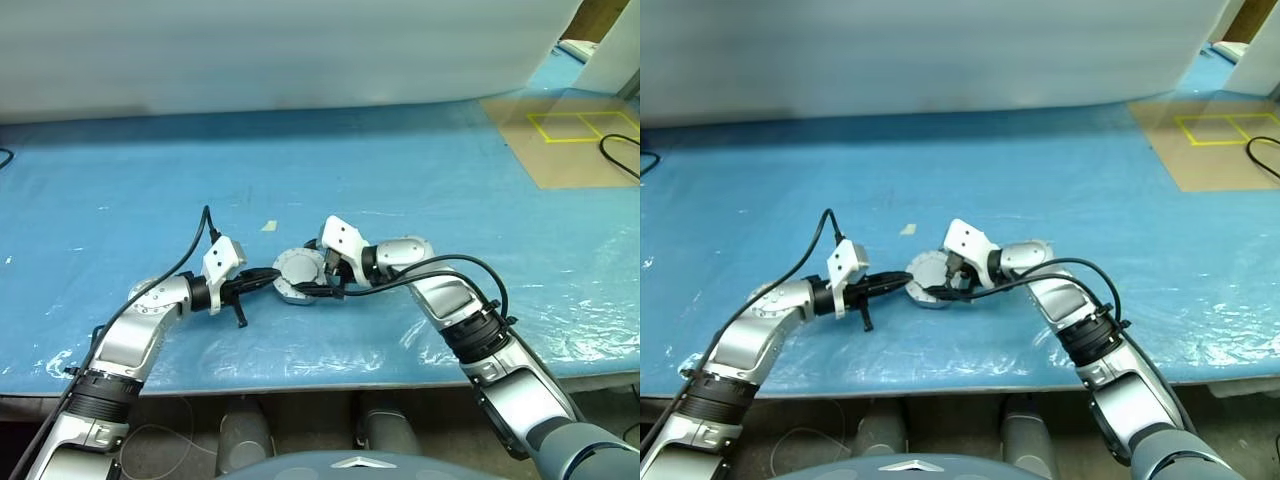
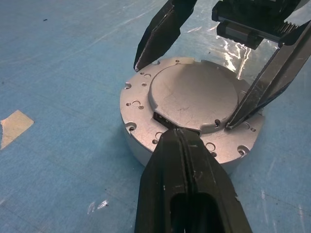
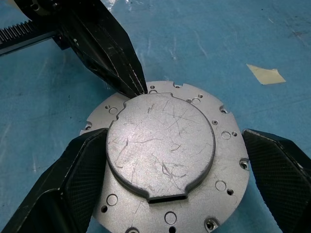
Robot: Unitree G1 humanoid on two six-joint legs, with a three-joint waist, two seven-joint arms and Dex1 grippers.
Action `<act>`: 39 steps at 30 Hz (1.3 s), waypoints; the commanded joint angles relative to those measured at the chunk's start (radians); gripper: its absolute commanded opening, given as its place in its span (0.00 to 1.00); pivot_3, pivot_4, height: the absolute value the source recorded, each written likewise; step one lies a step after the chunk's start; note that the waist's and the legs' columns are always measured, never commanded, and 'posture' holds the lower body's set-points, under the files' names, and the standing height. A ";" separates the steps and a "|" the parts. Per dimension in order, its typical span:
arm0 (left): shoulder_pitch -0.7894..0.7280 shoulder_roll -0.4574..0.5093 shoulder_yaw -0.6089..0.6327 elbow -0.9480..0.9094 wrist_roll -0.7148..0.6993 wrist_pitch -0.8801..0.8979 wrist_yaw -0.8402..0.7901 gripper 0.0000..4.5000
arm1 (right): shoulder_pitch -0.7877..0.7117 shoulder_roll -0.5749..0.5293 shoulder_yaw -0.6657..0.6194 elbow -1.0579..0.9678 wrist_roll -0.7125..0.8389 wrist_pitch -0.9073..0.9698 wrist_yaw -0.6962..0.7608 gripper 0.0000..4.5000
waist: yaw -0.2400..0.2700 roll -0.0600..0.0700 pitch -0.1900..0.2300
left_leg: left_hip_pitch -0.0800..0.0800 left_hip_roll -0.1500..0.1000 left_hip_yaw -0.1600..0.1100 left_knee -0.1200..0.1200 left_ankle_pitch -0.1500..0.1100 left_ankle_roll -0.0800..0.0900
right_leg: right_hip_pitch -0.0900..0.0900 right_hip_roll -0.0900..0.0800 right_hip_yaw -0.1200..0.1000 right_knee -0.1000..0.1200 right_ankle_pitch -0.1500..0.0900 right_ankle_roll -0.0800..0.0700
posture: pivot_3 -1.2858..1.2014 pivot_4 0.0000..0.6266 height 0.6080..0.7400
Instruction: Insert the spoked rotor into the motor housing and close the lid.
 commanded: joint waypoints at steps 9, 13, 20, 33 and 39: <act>0.003 -0.006 -0.017 0.016 0.015 0.009 0.004 0.00 | 0.040 0.032 -0.028 -0.021 0.047 -0.187 0.038 0.99 | -0.002 0.000 0.000 | -0.001 0.000 0.000 -0.001 0.000 0.000 | -0.003 0.000 0.000 0.000 0.000 0.000 | 0.52 0.24 1.00; 0.001 -0.010 -0.016 0.015 0.014 0.011 0.004 0.00 | 0.054 0.059 -0.059 0.008 0.085 -0.278 0.055 0.99 | -0.004 0.000 0.000 | -0.002 0.000 0.000 0.000 0.000 0.000 | -0.004 0.000 0.000 0.000 0.000 0.000 | 0.52 0.24 1.00; 0.000 -0.013 -0.015 0.016 0.015 0.010 0.008 0.00 | 0.055 0.082 -0.084 0.040 0.089 -0.354 0.076 0.99 | -0.008 0.000 0.000 | -0.002 0.000 0.000 0.000 0.000 0.000 | -0.004 0.000 0.000 0.000 0.000 0.000 | 0.52 0.24 1.00; 0.003 -0.016 -0.014 0.015 0.017 0.009 0.007 0.00 | 0.047 0.110 -0.146 0.026 0.183 -0.192 0.056 0.99 | -0.006 0.000 0.000 | -0.002 0.000 0.000 0.000 0.000 0.000 | -0.004 0.000 0.000 0.000 0.000 0.000 | 0.52 0.24 1.00; 0.000 -0.021 -0.017 0.014 0.016 0.007 0.006 0.00 | 0.045 0.134 -0.236 -0.009 0.317 0.003 0.014 0.99 | -0.006 0.000 0.000 | -0.002 0.000 0.000 0.000 0.000 0.000 | -0.004 0.000 0.000 0.000 0.000 0.000 | 0.52 0.24 1.00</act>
